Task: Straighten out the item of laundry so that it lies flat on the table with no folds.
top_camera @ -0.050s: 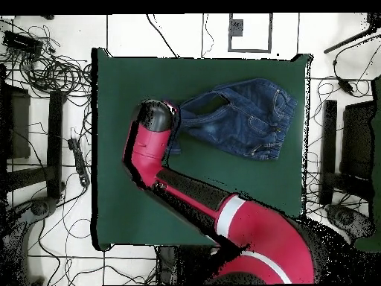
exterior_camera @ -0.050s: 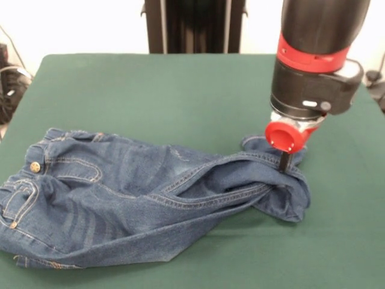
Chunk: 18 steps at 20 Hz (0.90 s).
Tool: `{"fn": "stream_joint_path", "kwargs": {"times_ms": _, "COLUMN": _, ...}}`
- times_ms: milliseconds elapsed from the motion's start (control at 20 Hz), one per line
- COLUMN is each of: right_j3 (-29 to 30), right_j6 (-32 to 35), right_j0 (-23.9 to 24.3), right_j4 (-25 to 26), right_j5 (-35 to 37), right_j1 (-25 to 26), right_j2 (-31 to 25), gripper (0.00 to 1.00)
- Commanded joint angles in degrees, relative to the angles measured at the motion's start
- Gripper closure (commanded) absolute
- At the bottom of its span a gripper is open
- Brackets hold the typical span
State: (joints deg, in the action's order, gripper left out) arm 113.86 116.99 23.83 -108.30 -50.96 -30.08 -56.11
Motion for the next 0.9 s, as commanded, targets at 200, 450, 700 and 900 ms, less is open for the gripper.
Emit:
{"fn": "stream_joint_path", "kwargs": {"times_ms": 200, "right_j3": 1.12, "right_j6": -8.99, "right_j0": -0.42, "right_j4": -6.84, "right_j5": -1.25, "right_j1": 0.84, "right_j2": -1.70, "gripper": 1.00}}
{"fn": "stream_joint_path", "kwargs": {"times_ms": 450, "right_j3": 5.50, "right_j6": -12.87, "right_j0": 3.99, "right_j4": -16.16, "right_j5": -1.39, "right_j1": -6.37, "right_j2": -9.65, "gripper": 1.00}}
{"fn": "stream_joint_path", "kwargs": {"times_ms": 700, "right_j3": 10.46, "right_j6": -16.64, "right_j0": 8.89, "right_j4": -28.59, "right_j5": -4.22, "right_j1": -15.85, "right_j2": -17.69, "gripper": 1.00}}
{"fn": "stream_joint_path", "kwargs": {"times_ms": 900, "right_j3": 13.34, "right_j6": -22.83, "right_j0": 13.74, "right_j4": -37.82, "right_j5": -6.79, "right_j1": -22.61, "right_j2": -23.56, "gripper": 1.00}}
